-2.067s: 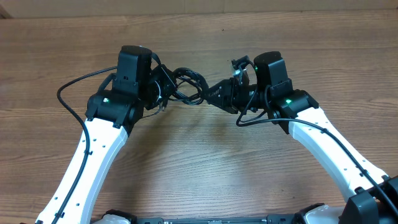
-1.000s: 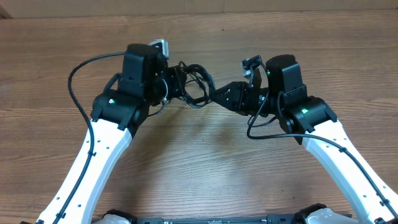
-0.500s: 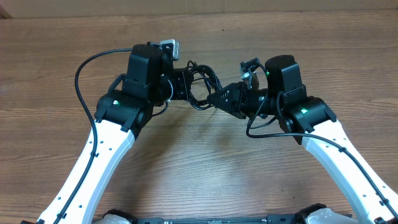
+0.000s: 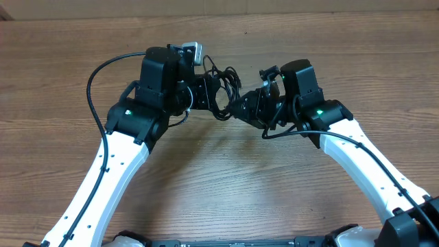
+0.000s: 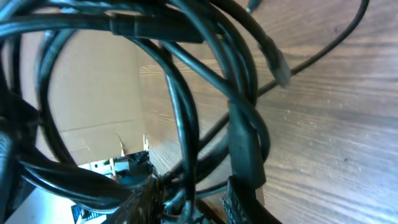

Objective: Untangle cables

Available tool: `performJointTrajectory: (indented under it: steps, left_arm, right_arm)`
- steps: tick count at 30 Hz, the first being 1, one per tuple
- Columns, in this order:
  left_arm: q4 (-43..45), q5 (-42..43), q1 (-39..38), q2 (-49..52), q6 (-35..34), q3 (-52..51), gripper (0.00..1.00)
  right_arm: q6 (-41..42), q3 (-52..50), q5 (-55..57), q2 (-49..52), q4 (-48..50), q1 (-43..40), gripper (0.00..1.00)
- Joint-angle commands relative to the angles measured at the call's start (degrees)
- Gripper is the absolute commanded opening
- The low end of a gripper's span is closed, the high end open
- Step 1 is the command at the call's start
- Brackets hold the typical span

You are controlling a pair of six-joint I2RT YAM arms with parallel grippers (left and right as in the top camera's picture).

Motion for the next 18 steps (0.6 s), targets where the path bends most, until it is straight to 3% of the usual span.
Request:
performJointTrajectory:
  steps: [1, 10, 15, 18]
  left_arm:
    - [0.5, 3.7, -0.3, -0.3, 0.0, 0.4, 0.04]
    - [1.2, 6.2, -0.6, -0.3, 0.0, 0.4, 0.04]
    - [1.1, 5.2, -0.6, -0.3, 0.0, 0.4, 0.04]
    - [0.7, 2.3, -0.5, -0.3, 0.0, 0.4, 0.04]
  right_arm:
    - [-0.5, 0.6, -3.9, 0.1, 3.7, 0.2, 0.31]
    - [-0.5, 0.6, -2.1, 0.5, 5.2, 0.2, 0.31]
    - [-0.5, 0.6, -5.9, 0.5, 5.1, 0.2, 0.18]
    - [-0.5, 0.6, -6.0, 0.5, 4.2, -0.6, 0.16]
